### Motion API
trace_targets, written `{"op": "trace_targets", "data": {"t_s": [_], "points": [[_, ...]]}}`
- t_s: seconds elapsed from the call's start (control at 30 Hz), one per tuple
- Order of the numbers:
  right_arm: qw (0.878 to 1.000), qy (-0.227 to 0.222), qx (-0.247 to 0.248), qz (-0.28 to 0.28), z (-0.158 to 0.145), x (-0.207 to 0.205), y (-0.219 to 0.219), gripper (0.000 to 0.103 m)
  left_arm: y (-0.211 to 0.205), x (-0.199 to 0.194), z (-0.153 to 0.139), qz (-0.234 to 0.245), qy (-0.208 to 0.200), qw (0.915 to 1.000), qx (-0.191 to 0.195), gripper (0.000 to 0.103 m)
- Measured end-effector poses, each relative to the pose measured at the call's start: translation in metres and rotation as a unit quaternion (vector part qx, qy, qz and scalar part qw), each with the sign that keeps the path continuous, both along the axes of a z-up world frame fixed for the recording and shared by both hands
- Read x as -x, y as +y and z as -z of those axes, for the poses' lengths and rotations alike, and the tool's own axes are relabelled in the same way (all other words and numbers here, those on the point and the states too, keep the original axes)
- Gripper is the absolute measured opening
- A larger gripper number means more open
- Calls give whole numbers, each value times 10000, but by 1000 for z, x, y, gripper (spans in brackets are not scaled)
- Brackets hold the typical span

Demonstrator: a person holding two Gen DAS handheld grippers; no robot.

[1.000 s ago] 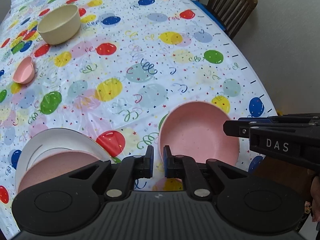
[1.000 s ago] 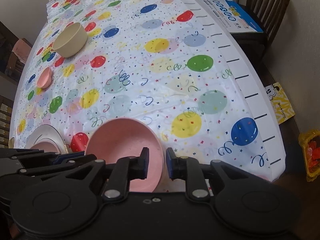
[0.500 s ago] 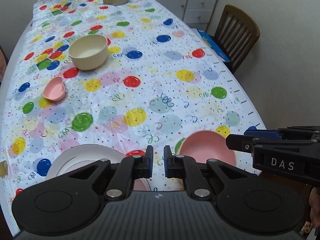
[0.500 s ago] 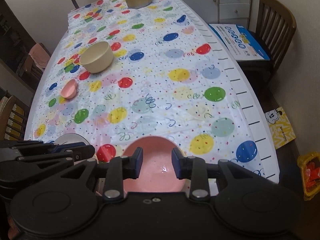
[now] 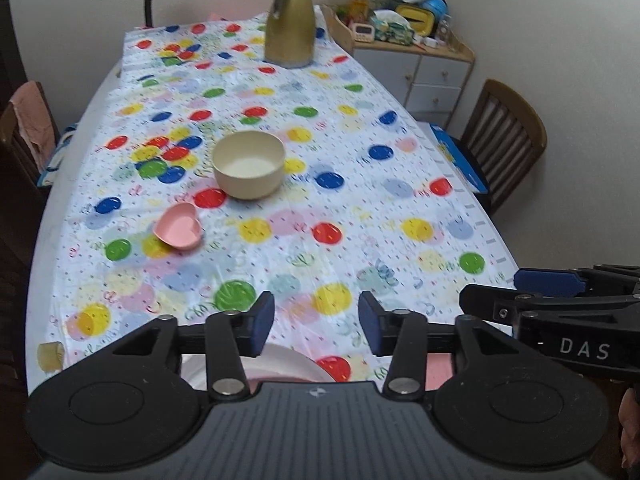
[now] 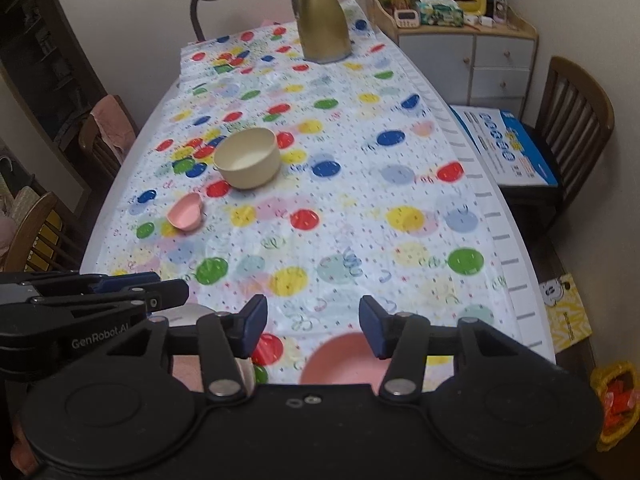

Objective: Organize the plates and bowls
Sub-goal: 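Open both grippers and lift them off the pink bowl, then move both grippers to the cream bowl and grasp its rim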

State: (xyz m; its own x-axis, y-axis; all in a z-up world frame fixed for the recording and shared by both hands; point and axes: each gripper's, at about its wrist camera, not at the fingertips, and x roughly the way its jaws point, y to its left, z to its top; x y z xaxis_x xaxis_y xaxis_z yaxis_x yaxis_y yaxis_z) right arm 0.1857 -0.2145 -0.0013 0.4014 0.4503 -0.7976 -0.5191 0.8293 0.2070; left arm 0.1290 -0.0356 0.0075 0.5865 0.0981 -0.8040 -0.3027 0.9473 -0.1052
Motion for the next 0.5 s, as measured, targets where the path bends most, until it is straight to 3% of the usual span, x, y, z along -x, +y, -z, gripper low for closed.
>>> {"op": "trace_targets", "data": {"t_s": [0.1,0.2,0.5], "points": [[9999,-102,-13,-68,-8,-7,13,61,15,-8,-3,-141,-41,9999,-1,49],[9997,-181,-36,-183,-15,-19,28,64,32,-19,-4,-359,-101,9993,-43,61],[9982,-319,-72,-500,-20,-75,79,85,83,-66,-2,-897,-107,9957,-197,64]]}}
